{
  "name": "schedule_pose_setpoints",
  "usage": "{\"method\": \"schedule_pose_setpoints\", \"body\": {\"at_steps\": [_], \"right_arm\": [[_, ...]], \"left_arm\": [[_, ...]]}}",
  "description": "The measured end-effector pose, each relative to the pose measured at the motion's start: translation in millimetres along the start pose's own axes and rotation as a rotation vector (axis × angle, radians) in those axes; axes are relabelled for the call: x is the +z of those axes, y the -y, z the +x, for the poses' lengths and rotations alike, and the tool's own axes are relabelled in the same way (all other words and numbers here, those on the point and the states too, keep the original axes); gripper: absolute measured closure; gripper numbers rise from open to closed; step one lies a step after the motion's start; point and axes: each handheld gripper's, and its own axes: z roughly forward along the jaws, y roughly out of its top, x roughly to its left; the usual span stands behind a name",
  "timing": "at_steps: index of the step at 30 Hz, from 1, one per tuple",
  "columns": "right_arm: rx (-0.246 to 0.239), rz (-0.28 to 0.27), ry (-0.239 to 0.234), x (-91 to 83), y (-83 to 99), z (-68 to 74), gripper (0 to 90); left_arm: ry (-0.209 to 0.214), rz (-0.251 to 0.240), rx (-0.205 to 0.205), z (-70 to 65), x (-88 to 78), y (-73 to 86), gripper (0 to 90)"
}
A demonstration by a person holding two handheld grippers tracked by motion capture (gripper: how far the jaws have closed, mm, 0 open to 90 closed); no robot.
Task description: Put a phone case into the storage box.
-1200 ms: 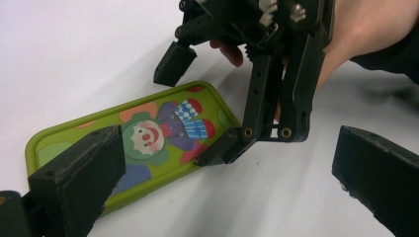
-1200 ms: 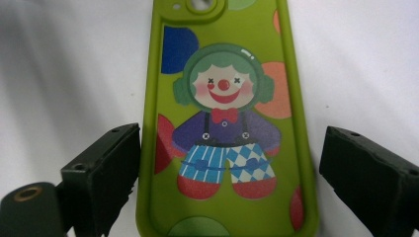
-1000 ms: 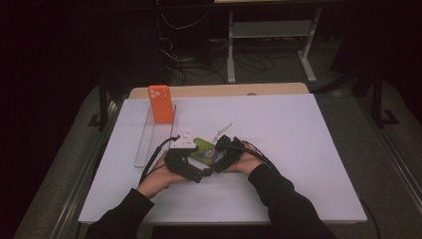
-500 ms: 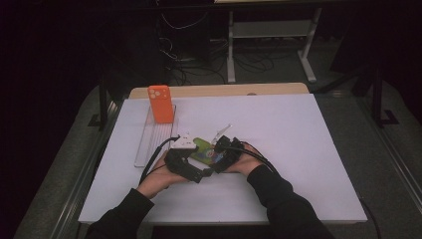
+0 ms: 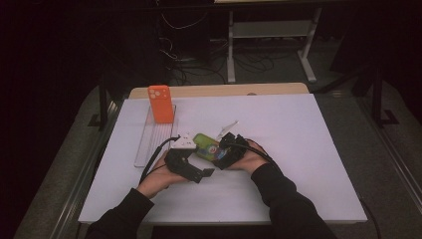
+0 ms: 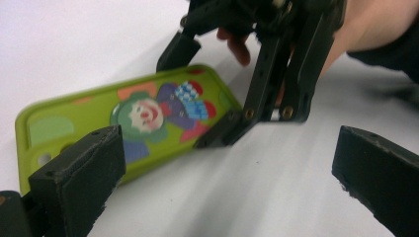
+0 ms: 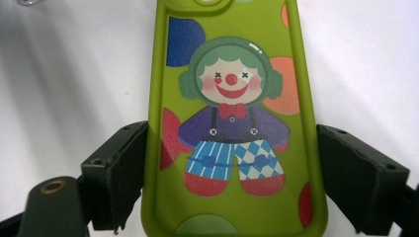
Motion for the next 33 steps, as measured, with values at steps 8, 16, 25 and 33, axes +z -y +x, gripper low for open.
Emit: {"method": "schedule_pose_setpoints", "body": {"at_steps": [8,16,25,33], "right_arm": [[0.011,-0.004,-0.004,-26.0,11.9,-13.9,15.1],[-0.003,-0.010,-0.004,-50.7,27.1,-25.5,15.1],[-0.045,-0.016,-0.033,-76.8,36.1,-36.3,15.0],[-0.131,-0.002,-0.100,-85.8,39.4,-38.4,15.1]], "left_arm": [[0.005,-0.003,0.007,1.2,-2.7,-2.0,0.0],[0.040,0.026,0.037,1.2,-7.3,-8.9,0.0],[0.046,0.054,0.111,8.0,-14.3,-23.4,0.0],[0.092,0.068,0.189,16.8,-10.2,-41.7,0.0]]}}
